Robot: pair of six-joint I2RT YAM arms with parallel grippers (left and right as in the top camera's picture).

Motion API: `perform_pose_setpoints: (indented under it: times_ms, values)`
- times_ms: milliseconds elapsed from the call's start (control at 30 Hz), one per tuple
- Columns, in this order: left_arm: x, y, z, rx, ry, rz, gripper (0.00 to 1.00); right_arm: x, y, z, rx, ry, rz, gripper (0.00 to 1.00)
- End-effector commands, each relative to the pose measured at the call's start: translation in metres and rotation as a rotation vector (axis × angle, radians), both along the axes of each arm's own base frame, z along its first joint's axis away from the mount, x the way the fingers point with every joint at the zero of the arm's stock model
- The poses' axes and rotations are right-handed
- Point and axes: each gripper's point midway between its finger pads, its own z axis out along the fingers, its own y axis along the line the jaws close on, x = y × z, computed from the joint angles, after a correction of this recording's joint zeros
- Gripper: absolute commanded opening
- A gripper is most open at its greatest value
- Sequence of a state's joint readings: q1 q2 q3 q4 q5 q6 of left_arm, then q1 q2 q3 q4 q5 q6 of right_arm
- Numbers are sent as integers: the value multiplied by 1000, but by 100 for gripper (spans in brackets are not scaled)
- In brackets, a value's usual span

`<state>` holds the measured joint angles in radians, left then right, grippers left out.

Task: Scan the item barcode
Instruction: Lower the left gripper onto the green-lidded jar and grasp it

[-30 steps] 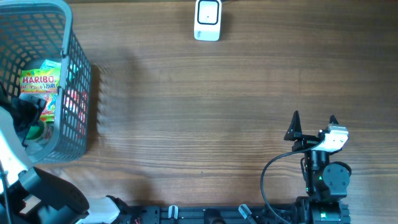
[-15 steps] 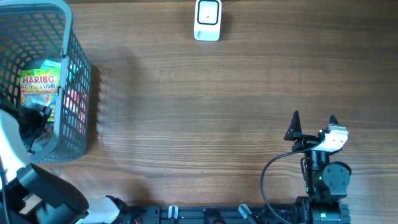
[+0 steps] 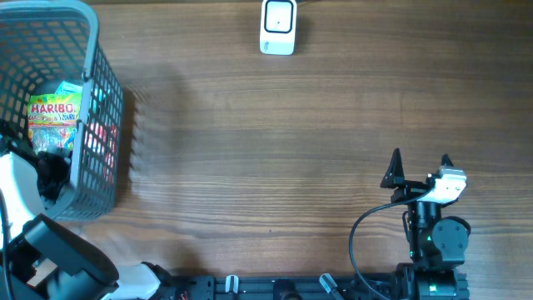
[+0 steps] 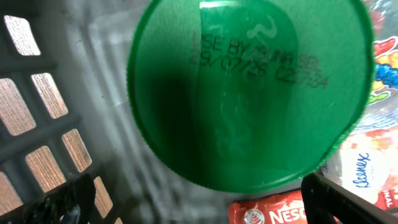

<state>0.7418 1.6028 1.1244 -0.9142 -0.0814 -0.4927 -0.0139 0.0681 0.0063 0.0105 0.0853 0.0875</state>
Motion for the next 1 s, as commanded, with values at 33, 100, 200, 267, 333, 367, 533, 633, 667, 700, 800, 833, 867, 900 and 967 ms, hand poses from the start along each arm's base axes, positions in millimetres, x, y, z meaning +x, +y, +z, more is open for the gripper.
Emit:
perform_pose_setpoints:
  times_ms: [33, 100, 200, 267, 333, 367, 533, 633, 667, 700, 800, 833, 867, 900, 967]
  values:
    - [-9, -2, -11, -7, 21, 33, 100, 0, 4, 0, -9, 1, 21, 99]
    - [-12, -4, -17, -12, 23, 50, 100, 0, 4, 0, -8, 1, 21, 100]
    - [-16, -8, -28, -18, 26, 62, 100, 0, 4, 0, -8, 1, 21, 100]
    - [-18, -10, -33, -23, 29, 75, 100, 0, 4, 0, -8, 1, 21, 100]
    - [-20, -12, -36, -28, 34, 80, 100, 0, 4, 0, -8, 1, 21, 100]
    - [-20, -13, -36, -29, 34, 82, 100, 0, 4, 0, -8, 1, 21, 100]
    - [-18, -13, -36, -34, 23, 80, 100, 0, 4, 0, -8, 1, 21, 100]
    - [-17, -12, -36, -28, 16, 80, 100, 0, 4, 0, -8, 1, 21, 100]
    - [-16, -11, -36, -26, 15, 80, 100, 0, 4, 0, -8, 1, 21, 100]
    - [-15, -10, -35, -23, 10, 80, 100, 0, 4, 0, -8, 1, 21, 100]
    - [-13, -8, -35, -14, 1, 80, 100, 0, 4, 0, -8, 1, 21, 100]
    - [-12, -8, -36, -15, 1, 80, 100, 0, 4, 0, -8, 1, 21, 100]
    - [-12, -8, -37, -16, 2, 80, 99, 0, 4, 0, -8, 1, 21, 100]
    - [-12, -8, -38, -18, 5, 80, 87, 0, 4, 0, -8, 1, 21, 100]
    - [-12, -7, -38, -16, 2, 80, 75, 0, 4, 0, -8, 1, 21, 100]
